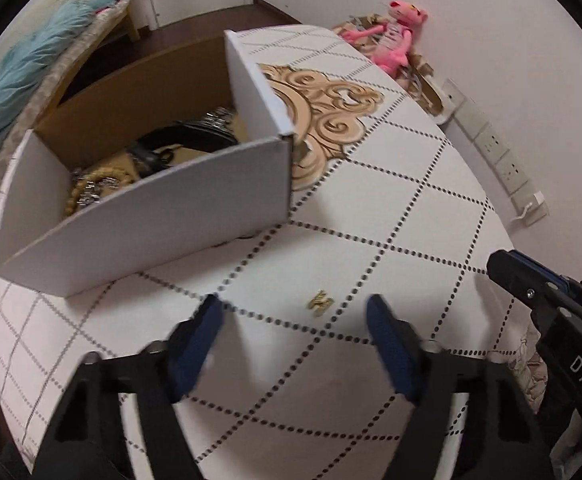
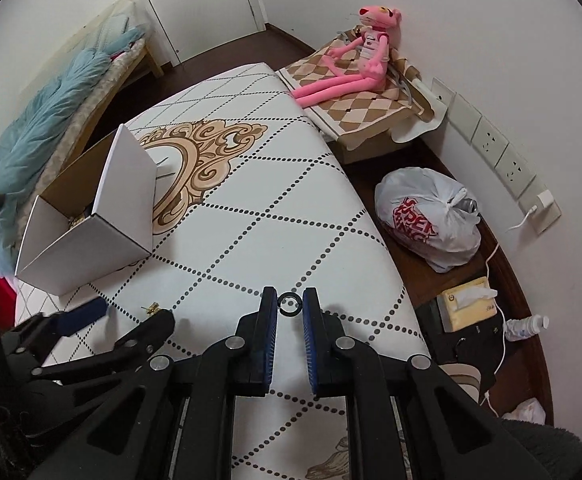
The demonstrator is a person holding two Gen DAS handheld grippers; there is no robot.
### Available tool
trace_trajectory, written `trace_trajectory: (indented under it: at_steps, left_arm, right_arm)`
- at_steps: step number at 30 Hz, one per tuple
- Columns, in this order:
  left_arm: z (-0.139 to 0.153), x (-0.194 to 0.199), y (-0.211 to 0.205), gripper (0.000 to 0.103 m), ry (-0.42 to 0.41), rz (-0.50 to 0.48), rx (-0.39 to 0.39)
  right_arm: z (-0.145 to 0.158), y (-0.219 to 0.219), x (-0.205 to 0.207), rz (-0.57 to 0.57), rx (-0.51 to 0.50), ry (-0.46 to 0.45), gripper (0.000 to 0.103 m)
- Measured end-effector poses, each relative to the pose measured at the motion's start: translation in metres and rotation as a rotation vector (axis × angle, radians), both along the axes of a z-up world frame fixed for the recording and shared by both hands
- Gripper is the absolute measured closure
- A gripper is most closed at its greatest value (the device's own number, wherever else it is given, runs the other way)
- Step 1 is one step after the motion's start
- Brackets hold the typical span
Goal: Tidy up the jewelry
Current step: 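Grasp the second black ring with the right tool while the left tool grasps the gold charm, then drop the ring and gold charm into the box with both tools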
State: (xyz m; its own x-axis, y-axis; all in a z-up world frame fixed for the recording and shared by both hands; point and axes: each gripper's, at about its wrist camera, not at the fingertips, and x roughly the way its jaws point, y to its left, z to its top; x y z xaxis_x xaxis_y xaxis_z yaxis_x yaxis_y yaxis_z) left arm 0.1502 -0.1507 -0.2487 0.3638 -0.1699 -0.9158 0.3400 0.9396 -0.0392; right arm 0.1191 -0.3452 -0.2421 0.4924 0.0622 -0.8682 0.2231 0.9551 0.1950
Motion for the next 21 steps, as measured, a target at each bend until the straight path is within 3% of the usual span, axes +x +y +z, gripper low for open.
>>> trace_trajectory:
  at_steps: [2, 8, 16, 21]
  left_arm:
    - [0.001, -0.001, -0.004, 0.047, -0.010, -0.017, 0.007]
    - [0.003, -0.002, -0.006, 0.093, -0.027, -0.057, -0.008]
    - [0.008, -0.011, 0.007, 0.093, -0.015, -0.039, -0.076]
    - [0.039, -0.020, 0.035, 0.093, -0.004, -0.002, -0.155]
  right_arm:
    - [-0.001, -0.001, 0.000, -0.005, 0.008, 0.001, 0.090]
    - [-0.002, -0.001, 0.001, -0.012, 0.009, 0.005, 0.090]
    - [0.006, 0.002, -0.001, -0.005, 0.018, -0.015, 0.090]
    - [0.028, 0.009, -0.002, 0.018, 0.053, -0.044, 0.090]
